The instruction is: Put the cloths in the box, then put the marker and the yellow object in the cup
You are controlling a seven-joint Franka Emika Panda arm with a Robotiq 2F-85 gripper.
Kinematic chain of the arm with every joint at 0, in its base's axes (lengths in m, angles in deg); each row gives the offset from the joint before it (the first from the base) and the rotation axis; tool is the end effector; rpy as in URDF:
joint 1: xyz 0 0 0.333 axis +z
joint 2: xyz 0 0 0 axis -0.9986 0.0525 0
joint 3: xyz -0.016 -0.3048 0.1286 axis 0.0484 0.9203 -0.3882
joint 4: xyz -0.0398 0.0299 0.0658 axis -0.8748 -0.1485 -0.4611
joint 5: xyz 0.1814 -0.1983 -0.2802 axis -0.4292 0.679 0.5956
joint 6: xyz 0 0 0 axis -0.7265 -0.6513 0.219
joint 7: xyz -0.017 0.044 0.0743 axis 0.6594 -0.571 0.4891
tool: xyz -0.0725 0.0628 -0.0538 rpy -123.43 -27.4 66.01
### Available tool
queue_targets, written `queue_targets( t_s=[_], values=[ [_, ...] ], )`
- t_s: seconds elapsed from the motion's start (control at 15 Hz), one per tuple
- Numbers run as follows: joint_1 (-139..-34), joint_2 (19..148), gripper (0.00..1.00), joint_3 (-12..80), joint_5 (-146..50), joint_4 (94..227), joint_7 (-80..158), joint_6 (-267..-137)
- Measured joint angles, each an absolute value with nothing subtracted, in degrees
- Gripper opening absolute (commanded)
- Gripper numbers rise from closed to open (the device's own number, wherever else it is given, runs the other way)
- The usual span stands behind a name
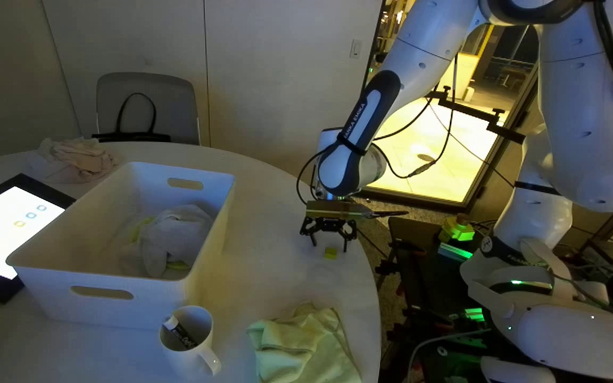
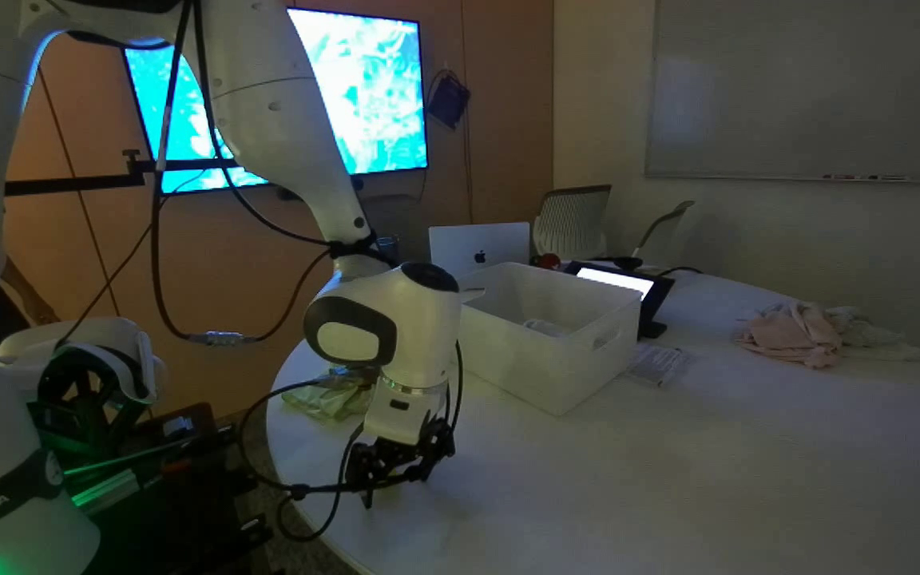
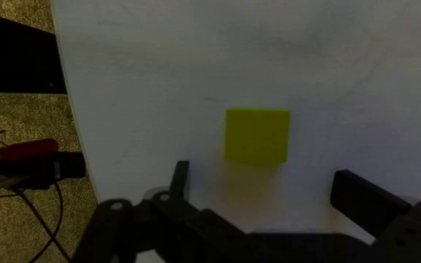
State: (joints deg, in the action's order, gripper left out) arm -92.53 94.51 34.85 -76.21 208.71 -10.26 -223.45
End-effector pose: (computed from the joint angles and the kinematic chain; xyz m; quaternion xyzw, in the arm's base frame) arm 0.4345 -0.0993 0.1100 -0.7140 0.6913 0.1105 0.0090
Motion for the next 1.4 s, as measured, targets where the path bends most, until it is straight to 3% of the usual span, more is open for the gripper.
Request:
queue_targets(
  t_s=[1.4],
  values=[
    [-92.03, 95.56, 1.0, 34.31, -76.18, 205.98, -7.86, -223.54]
  ],
)
